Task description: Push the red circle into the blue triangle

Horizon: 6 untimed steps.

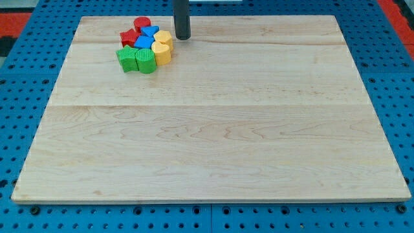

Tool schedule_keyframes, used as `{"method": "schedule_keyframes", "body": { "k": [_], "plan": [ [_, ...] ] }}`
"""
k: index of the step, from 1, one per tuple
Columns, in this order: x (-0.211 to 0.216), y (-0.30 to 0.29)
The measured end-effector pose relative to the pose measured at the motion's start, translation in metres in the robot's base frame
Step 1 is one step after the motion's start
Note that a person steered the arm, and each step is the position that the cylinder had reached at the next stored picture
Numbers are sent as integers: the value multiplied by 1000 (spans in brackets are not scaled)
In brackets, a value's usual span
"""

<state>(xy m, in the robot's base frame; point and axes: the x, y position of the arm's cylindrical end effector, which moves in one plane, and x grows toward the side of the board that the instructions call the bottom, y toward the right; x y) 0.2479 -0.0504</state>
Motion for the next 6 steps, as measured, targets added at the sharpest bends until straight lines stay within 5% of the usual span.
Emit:
{"method": "schedule_keyframes", "body": {
  "k": [1,4,5,6],
  "plan": [
    [-47,1],
    [-55,-93],
    [-30,-93],
    [-20,-10]
  ]
}}
